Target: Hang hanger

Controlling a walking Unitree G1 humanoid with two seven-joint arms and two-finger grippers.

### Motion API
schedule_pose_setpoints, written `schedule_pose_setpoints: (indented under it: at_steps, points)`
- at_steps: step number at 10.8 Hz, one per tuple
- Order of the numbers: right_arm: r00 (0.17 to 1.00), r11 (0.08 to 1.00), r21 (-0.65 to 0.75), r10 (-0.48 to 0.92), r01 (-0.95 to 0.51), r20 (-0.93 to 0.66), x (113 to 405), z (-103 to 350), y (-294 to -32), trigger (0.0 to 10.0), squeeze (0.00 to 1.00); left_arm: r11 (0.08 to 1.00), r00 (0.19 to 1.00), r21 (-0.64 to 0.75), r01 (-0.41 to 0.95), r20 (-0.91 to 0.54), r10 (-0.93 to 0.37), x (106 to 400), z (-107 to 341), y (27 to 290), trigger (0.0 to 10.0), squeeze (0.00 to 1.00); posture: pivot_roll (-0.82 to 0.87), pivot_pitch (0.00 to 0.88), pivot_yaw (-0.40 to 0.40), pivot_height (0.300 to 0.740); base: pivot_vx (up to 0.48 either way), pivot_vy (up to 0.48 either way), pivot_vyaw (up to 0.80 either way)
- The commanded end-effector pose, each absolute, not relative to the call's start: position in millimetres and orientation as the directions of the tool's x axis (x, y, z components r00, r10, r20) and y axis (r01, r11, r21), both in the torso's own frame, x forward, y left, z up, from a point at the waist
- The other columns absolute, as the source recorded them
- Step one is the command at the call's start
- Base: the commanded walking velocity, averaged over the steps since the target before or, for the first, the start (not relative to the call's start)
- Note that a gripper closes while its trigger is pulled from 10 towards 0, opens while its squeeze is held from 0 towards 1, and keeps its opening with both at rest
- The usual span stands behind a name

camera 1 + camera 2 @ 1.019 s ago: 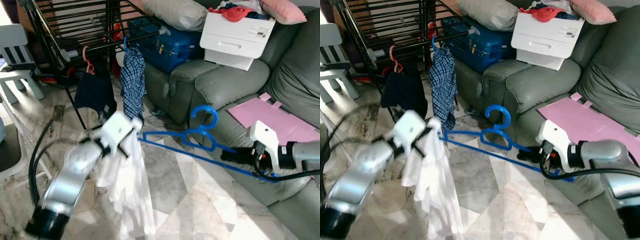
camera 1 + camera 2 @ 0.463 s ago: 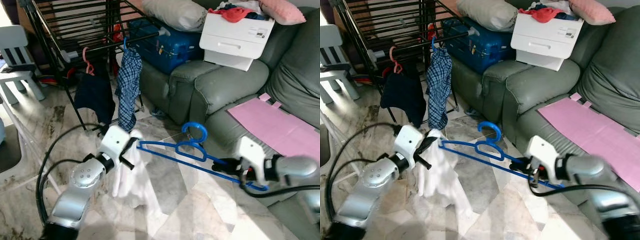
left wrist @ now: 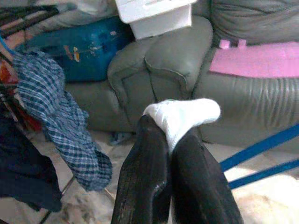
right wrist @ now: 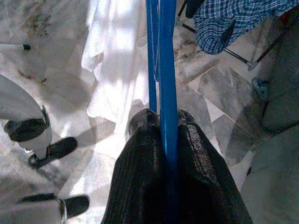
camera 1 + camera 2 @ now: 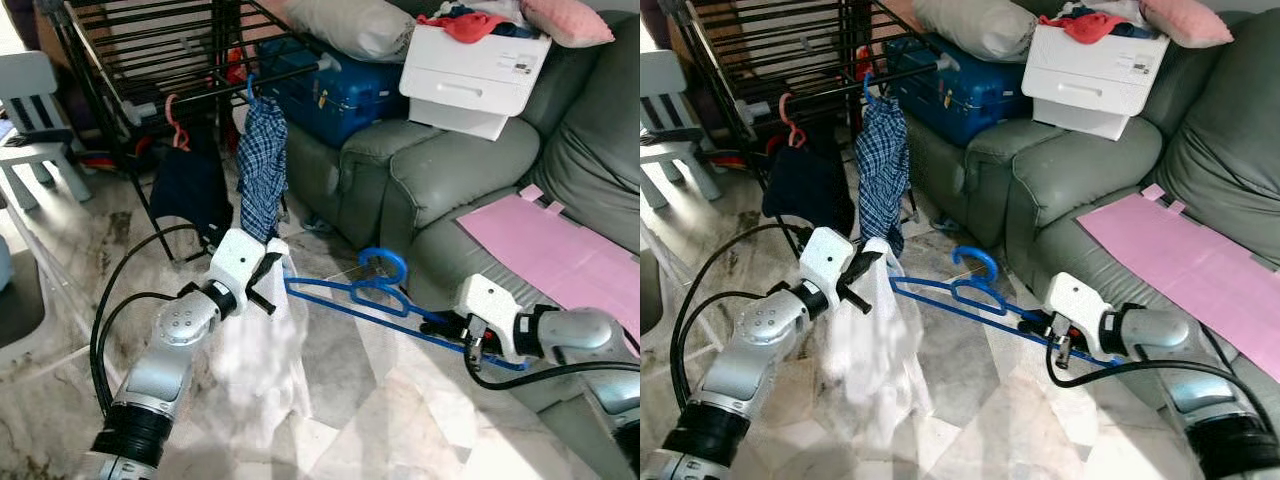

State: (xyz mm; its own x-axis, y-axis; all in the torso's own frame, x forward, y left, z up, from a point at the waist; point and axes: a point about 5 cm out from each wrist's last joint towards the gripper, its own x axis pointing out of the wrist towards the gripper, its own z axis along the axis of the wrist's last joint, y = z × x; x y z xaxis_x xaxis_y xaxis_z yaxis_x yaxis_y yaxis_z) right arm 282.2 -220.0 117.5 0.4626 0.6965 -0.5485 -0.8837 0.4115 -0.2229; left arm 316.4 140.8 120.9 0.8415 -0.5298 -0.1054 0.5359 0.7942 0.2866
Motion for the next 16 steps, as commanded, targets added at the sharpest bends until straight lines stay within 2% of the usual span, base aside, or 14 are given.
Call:
schedule_pose_setpoints:
  at_steps: [1,13,16]
  points:
    - [0.462,0.396,-0.243,0.694,-0.886,-0.552,284.5,127.6,-227.3,10.0,0.0,0.767,0.829,0.329,0.551,-0.11,-0.549,318.2,124.5,143.0,10.0,0.0,-0.1,0.0,0.04,0.74,0.0,0.0,0.0]
    - [0.473,0.364,-0.302,0.665,-0.881,-0.578,293.6,136.2,-239.7,10.0,0.0,0.74,0.823,0.378,0.556,-0.128,-0.553,318.0,114.5,145.2,10.0,0.0,-0.1,0.0,0.036,0.74,0.0,0.0,0.0]
    - [0.447,0.355,-0.273,0.688,-0.894,-0.572,292.1,143.9,-240.3,10.0,0.0,0.75,0.837,0.383,0.539,-0.145,-0.527,319.5,110.1,149.4,10.0,0.0,-0.11,0.0,0.035,0.74,0.0,0.0,0.0]
